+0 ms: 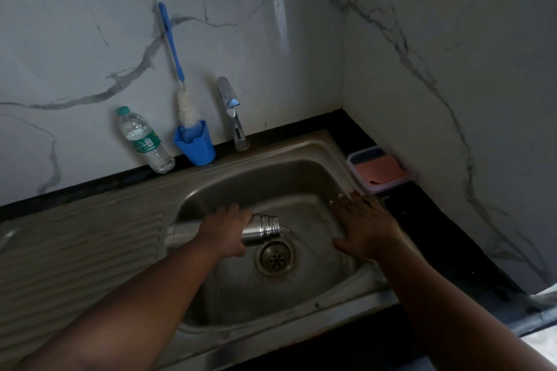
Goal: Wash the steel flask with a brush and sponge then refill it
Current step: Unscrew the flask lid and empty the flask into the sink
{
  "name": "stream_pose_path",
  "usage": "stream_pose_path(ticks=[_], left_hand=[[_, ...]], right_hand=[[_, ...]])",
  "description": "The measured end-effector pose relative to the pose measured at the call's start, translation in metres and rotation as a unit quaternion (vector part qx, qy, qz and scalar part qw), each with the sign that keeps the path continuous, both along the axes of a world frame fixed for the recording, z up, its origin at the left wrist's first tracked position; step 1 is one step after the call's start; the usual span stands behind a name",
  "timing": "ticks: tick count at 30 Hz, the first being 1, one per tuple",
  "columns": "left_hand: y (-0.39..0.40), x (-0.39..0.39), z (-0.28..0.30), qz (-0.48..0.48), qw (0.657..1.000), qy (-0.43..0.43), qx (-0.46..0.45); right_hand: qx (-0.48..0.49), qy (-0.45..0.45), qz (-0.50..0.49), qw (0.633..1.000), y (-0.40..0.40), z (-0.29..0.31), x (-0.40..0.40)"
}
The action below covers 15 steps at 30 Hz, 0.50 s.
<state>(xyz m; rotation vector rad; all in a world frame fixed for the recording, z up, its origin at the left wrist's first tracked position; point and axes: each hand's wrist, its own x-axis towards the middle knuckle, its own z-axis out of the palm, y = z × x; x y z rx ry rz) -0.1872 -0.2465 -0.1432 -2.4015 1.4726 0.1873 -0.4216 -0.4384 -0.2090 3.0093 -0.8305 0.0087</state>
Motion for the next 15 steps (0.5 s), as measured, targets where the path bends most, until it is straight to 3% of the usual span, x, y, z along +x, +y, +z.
stream_pose_path(ticks=[15], left_hand=[[0.0007, 0.0030, -0.0011, -0.020, 0.997, -0.066, 0.032]], right_hand=[[-0.004, 0.003, -0.005, 1.000, 0.0003, -0.0017, 0.0010]])
